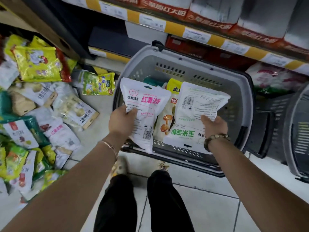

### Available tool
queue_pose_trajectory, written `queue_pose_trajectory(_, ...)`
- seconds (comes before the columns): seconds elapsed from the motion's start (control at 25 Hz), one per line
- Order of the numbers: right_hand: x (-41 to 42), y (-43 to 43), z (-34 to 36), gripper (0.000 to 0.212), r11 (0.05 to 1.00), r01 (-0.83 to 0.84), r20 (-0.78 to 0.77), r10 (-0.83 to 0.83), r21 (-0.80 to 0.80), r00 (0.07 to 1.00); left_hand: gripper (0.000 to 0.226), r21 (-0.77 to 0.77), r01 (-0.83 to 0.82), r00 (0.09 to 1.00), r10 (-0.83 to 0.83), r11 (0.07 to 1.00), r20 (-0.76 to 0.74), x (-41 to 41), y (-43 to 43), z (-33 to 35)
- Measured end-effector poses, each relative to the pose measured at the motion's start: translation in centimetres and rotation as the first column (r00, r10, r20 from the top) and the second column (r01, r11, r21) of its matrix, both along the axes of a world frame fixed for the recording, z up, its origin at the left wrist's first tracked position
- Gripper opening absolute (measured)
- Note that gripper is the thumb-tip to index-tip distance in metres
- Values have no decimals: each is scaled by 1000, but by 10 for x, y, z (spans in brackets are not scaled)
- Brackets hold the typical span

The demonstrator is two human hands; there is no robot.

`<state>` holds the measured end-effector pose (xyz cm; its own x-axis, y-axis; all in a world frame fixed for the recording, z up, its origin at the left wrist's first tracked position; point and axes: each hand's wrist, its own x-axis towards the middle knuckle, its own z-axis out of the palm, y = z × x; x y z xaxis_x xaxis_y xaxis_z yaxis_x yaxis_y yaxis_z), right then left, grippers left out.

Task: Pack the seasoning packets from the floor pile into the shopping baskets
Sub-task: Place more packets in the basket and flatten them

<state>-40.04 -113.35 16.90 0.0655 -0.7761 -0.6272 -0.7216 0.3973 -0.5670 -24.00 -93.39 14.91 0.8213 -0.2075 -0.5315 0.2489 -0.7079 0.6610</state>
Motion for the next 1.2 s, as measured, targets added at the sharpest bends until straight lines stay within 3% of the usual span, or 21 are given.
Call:
queue_pose_trajectory(0.16,23,-13,-45,28,1000,-23,-25,24,20,999,23,6,-12,1000,13,1000,-19,28,-32,-47)
queue_pose_trajectory(0.36,48,-25,-106,23,996,-81,-38,80,-26,996,31,37,129,989,-131,991,75,54,-67,-107)
queue_pose_trajectory(0.52,58,-37,-143,46,992,-102,-186,87,-73,979,31,-8,215,976,-215,977,42,64,-78,-144)
queue_pose_trajectory(0.64,58,-50,-154,57,991,-132,-255,125,-7,959,30,1,230,973,-230,973,5,69,-81,-156)
queue_pose_trajectory(0.76,50,-46,-146,61,956,-288,-332,254,-56,908,36,89,225,972,-230,970,52,68,-85,-149)
queue_pose_trajectory(0.84,46,-34,-139,78,860,-498,-377,427,-112,822,52,92,257,925,-272,962,267,56,-80,-135)
queue_pose_trajectory(0.92,42,-20,-138,84,700,-711,-460,609,-73,647,71,250,502,699,-559,828,446,41,-73,-129)
queue_pose_trajectory(1.0,38,-7,-140,82,574,-816,-475,736,60,483,87,477,683,433,-832,554,346,39,-74,-135)
queue_pose_trajectory(1.04,36,-1,-144,82,533,-837,-453,780,121,432,93,536,713,372,-892,451,257,44,-78,-142)
queue_pose_trajectory(1.2,48,8,-160,85,425,-883,-434,846,200,310,108,475,821,382,-923,318,-42,66,-103,-172)
